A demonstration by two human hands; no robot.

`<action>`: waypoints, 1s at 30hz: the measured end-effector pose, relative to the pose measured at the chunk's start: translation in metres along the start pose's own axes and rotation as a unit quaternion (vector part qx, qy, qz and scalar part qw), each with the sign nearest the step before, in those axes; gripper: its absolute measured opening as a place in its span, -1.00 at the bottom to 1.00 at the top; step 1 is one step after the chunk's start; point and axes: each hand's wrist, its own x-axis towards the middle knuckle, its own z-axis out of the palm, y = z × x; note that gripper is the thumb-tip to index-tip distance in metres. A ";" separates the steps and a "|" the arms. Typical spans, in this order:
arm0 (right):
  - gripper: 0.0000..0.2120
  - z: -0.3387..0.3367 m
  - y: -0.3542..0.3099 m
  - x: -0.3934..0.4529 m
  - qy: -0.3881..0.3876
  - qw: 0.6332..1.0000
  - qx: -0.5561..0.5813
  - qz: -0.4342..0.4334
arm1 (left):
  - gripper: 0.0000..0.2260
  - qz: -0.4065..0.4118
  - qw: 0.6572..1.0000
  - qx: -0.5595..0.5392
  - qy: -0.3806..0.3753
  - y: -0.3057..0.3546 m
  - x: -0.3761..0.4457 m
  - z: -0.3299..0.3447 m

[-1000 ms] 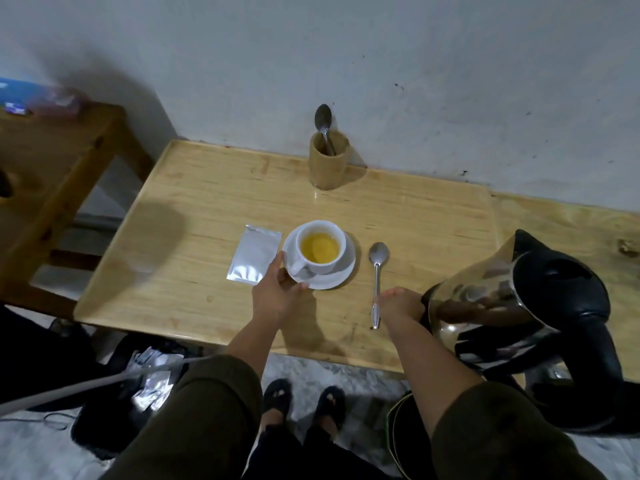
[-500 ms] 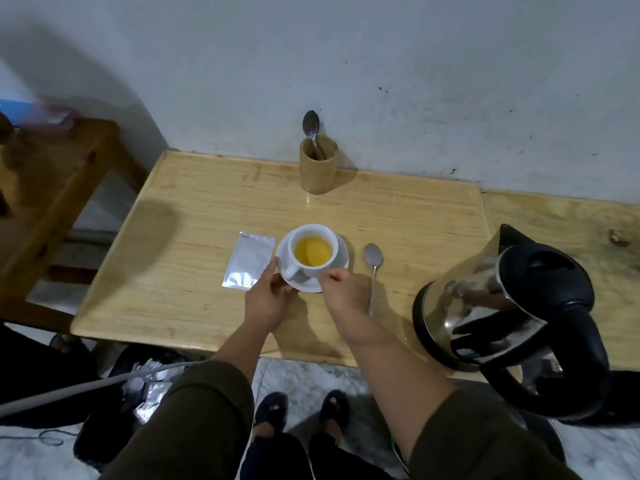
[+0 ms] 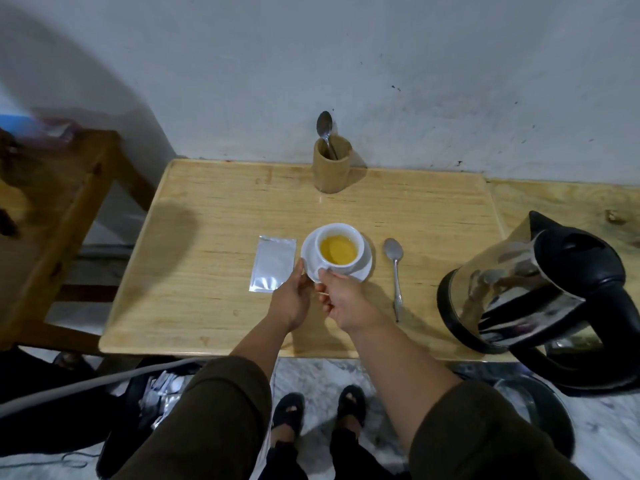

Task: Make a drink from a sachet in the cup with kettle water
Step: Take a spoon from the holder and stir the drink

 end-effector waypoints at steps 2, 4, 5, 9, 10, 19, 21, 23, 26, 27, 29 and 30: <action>-0.77 0.003 0.000 0.002 0.010 1.000 0.005 0.010 | -0.64 -0.009 0.999 -0.044 -0.027 -0.003 0.000 -0.004; -0.79 0.005 0.001 0.005 0.017 1.000 0.009 0.014 | -0.70 -0.015 0.998 -0.025 -0.055 0.002 0.001 -0.007; -0.80 0.006 0.001 0.006 0.019 1.000 0.009 0.014 | -0.73 0.000 0.998 0.005 -0.069 0.003 -0.001 -0.010; -0.76 0.008 0.002 0.009 0.042 0.999 0.024 0.013 | -0.47 -0.012 0.999 -0.010 -0.051 0.006 -0.005 -0.014; -0.74 0.009 0.002 0.010 0.051 0.998 0.025 0.011 | -0.46 -0.015 0.998 -0.011 -0.054 0.005 -0.004 -0.014; -0.76 0.013 0.003 0.010 0.071 0.995 0.068 0.019 | -0.45 -0.014 0.997 -0.014 -0.073 0.002 0.002 -0.018; -0.71 0.015 0.005 0.010 0.078 0.995 0.066 0.013 | -0.46 -0.025 0.995 -0.042 -0.092 -0.001 -0.001 -0.019; -0.69 0.017 0.006 0.011 0.086 0.994 0.068 0.009 | -0.47 -0.037 0.993 -0.063 -0.097 -0.003 -0.002 -0.019; -0.71 0.017 0.005 0.009 0.092 0.993 0.077 0.007 | -0.48 -0.040 0.992 -0.068 -0.096 -0.003 -0.002 -0.020; -0.72 0.017 0.005 0.008 0.095 0.992 0.084 0.007 | -0.48 -0.042 0.992 -0.068 -0.098 -0.001 -0.002 -0.021; -0.75 0.015 0.003 0.006 0.100 0.991 0.094 0.007 | -0.47 -0.045 0.991 -0.070 -0.102 0.001 -0.004 -0.022; -0.76 0.015 0.002 0.005 0.102 0.990 0.095 0.007 | -0.47 -0.046 0.991 -0.069 -0.104 0.002 -0.005 -0.022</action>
